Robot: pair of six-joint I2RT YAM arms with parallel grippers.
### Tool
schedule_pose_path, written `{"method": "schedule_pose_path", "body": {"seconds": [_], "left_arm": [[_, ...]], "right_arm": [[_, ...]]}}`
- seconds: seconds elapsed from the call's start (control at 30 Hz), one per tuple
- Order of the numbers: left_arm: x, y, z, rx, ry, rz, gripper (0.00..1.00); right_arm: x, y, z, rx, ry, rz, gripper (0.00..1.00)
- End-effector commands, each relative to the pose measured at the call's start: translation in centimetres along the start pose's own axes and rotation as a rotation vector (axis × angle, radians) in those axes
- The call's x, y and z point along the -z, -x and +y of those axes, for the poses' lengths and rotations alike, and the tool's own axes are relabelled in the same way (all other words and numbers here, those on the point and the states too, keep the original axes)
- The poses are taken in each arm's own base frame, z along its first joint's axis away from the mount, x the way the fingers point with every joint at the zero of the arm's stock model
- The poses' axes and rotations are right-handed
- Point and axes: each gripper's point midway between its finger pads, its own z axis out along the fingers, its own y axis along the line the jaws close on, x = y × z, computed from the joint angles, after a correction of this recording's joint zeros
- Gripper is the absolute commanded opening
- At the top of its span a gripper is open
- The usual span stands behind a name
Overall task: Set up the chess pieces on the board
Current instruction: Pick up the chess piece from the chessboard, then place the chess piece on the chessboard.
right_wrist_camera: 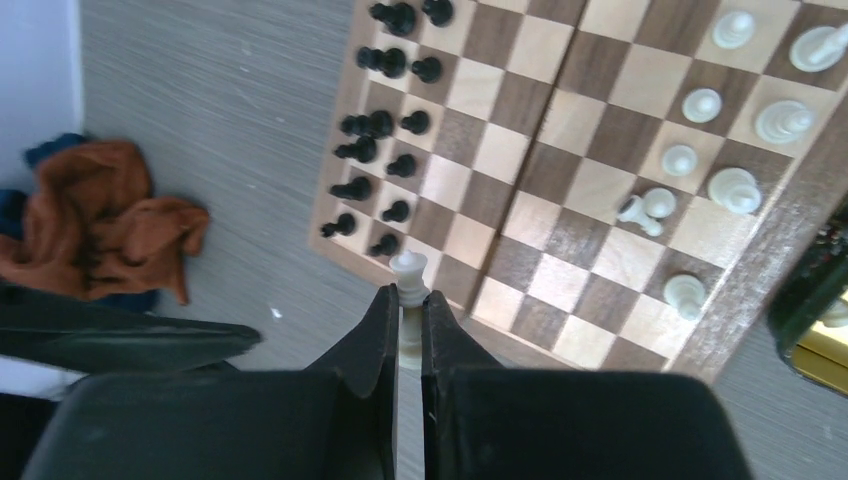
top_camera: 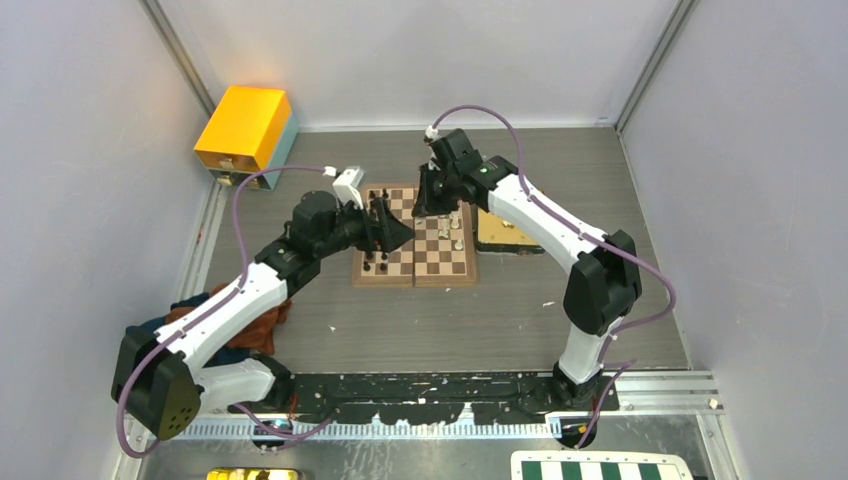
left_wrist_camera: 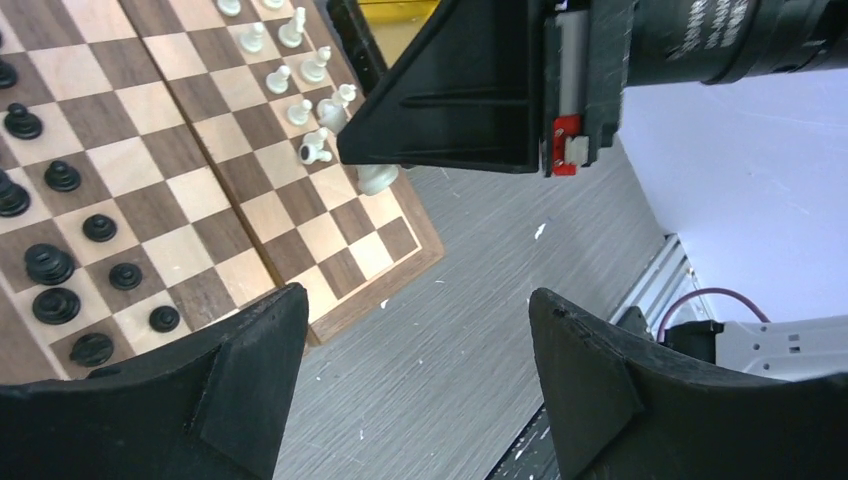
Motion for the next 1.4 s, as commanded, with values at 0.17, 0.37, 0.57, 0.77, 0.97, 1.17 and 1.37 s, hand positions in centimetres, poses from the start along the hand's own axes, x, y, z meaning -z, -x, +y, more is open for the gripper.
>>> {"method": "schedule_pose_path", "body": {"seconds": [0.17, 0.37, 0.57, 0.77, 0.97, 1.17, 1.37], "left_arm": [[-0.2, 1.8, -2.7, 0.012, -0.133, -0.086, 0.81], [-0.7, 2.2, -3.0, 0.013, -0.144, -0.086, 0.8], [-0.9, 2.5, -3.1, 0.016, -0.133, -0.073, 0.8], [-1.1, 3.1, -3.1, 0.016, -0.11, -0.06, 0.78], [-1.7, 3.1, -3.1, 0.025, -0.096, -0.019, 0.72], [-1.8, 2.1, -2.7, 0.048, -0.086, 0.01, 0.69], [-1.7, 2.3, -2.7, 0.051, -0.085, 0.004, 0.66]], "right_arm": [[5.3, 5.0, 5.9, -0.155, 0.272, -0.186, 0.01], [5.7, 4.4, 6.7, -0.178, 0.32, -0.157, 0.01], [5.8, 3.2, 7.1, -0.17, 0.353, -0.114, 0.01], [5.9, 2.0, 7.0, -0.157, 0.361, -0.088, 0.01], [6.1, 1.3, 6.9, -0.147, 0.362, -0.084, 0.01], [6.3, 1.4, 7.0, -0.143, 0.363, -0.091, 0.01], [6.4, 1.3, 7.2, -0.138, 0.364, -0.093, 0.01]]}}
